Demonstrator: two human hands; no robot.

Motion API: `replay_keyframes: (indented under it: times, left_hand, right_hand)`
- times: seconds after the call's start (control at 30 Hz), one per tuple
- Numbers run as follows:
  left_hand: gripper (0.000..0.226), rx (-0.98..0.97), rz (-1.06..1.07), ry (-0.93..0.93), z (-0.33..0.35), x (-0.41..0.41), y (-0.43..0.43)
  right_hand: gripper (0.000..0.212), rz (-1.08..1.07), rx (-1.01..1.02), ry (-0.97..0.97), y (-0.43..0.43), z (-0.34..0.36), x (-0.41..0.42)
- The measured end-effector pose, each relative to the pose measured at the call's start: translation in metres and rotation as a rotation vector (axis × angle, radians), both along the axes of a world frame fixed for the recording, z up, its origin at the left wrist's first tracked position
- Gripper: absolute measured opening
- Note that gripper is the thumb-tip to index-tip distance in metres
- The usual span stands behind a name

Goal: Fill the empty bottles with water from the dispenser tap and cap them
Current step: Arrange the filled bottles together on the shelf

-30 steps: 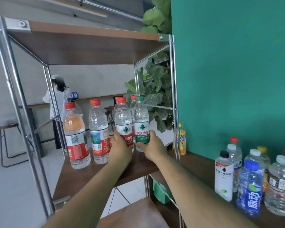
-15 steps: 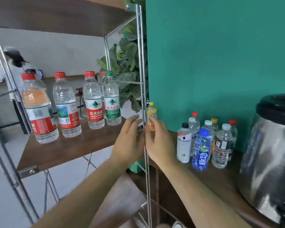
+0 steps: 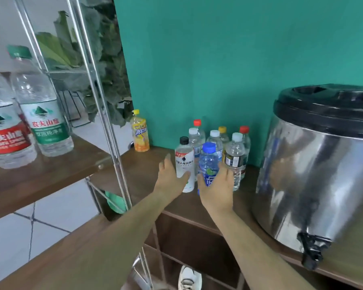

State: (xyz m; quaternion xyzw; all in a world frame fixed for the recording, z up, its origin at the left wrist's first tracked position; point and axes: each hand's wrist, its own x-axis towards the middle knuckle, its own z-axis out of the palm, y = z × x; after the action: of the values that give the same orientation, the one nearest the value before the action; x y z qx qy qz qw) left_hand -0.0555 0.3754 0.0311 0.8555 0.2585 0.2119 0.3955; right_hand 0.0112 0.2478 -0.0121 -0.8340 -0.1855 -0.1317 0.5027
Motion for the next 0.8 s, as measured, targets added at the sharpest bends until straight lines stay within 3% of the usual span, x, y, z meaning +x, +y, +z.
replay_keyframes:
  times: [0.1, 0.17, 0.3, 0.5, 0.67, 0.8]
  left_hand:
    - [0.103, -0.133, -0.015, 0.022, -0.019, 0.029, 0.019]
    - [0.092, -0.196, -0.012, -0.001, -0.04, 0.045, 0.033]
    - [0.064, -0.217, -0.004, -0.016, -0.056, 0.058, 0.035]
    - [0.063, -0.145, 0.017, -0.027, -0.048, 0.045, 0.026]
    - [0.077, -0.087, -0.028, -0.121, -0.014, -0.01, 0.002]
    - [0.063, 0.041, -0.013, -0.234, 0.036, -0.075, -0.013]
  right_hand:
    - [0.082, 0.0, -0.002, 0.104, 0.007, -0.018, 0.025]
    - [0.082, 0.011, 0.0, 0.143, 0.011, -0.027, 0.037]
    - [0.083, 0.005, 0.001, 0.154, 0.018, -0.04, 0.046]
    - [0.069, -0.022, -0.064, 0.155, 0.006, -0.032, 0.035]
    - [0.068, 0.02, 0.0, -0.012, -0.018, 0.009, -0.001]
    - [0.056, 0.11, 0.066, -0.153, -0.032, 0.061, -0.042]
